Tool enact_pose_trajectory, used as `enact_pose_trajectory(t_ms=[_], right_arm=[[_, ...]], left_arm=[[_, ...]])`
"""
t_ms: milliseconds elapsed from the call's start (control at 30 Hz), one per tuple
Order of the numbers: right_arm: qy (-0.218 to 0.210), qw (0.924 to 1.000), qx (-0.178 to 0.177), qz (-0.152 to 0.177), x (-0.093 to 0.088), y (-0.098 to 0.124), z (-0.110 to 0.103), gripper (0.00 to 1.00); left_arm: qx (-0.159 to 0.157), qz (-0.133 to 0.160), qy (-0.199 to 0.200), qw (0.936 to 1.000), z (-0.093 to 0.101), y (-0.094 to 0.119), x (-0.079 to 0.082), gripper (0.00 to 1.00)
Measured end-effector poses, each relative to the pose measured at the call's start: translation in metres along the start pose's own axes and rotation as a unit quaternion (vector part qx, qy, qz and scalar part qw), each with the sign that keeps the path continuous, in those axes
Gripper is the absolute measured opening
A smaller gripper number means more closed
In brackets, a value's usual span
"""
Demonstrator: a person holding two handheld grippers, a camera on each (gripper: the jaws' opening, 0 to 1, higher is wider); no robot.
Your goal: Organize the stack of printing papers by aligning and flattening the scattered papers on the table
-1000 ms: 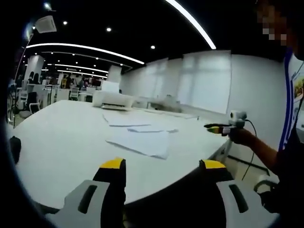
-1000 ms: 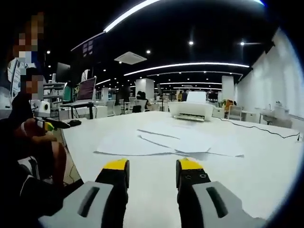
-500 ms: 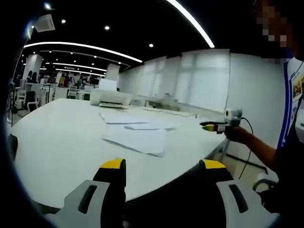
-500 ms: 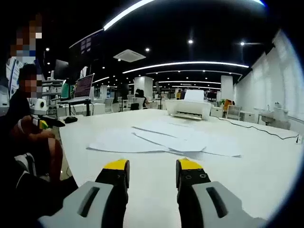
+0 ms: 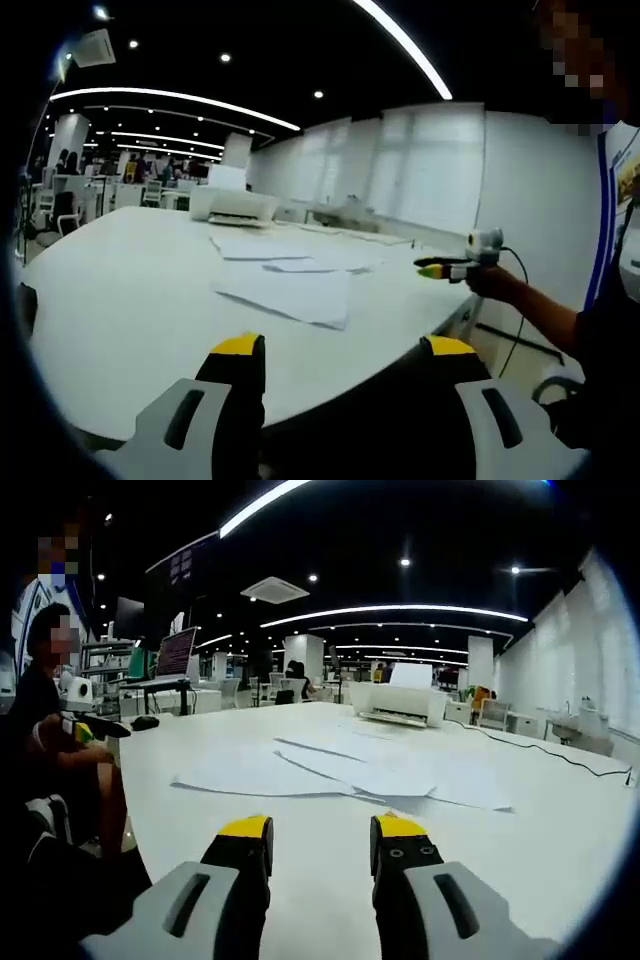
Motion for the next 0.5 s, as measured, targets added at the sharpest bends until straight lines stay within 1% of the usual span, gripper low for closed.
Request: enact_pose_trajectory(t_ms=[167,500], right_arm=[[0.002,1.0000,0.000,-0.005,-0.001,-0.007,0.006,0.34],[-0.001,0.9998,-0.008,-0.016,-0.007,-0.020,0.026,0.34]], left_arm=[[0.001,0.001,0.003,1.0000,-0.001,-0.001,-0.001,0.65],[-0.001,0.002,0.005,1.0000,-0.001,-0.002,-0.002,0.65]])
Point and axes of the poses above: the point that each gripper's makers call its tool centre point, and the gripper's own axes: y roughly backward along the fingers, z roughly to its right, x roughly out of its top, the point moved 5 cm from there along y, roughly backward along the fingers, and after that the axes turned 5 degrees about -y, right-handed, at the moved point
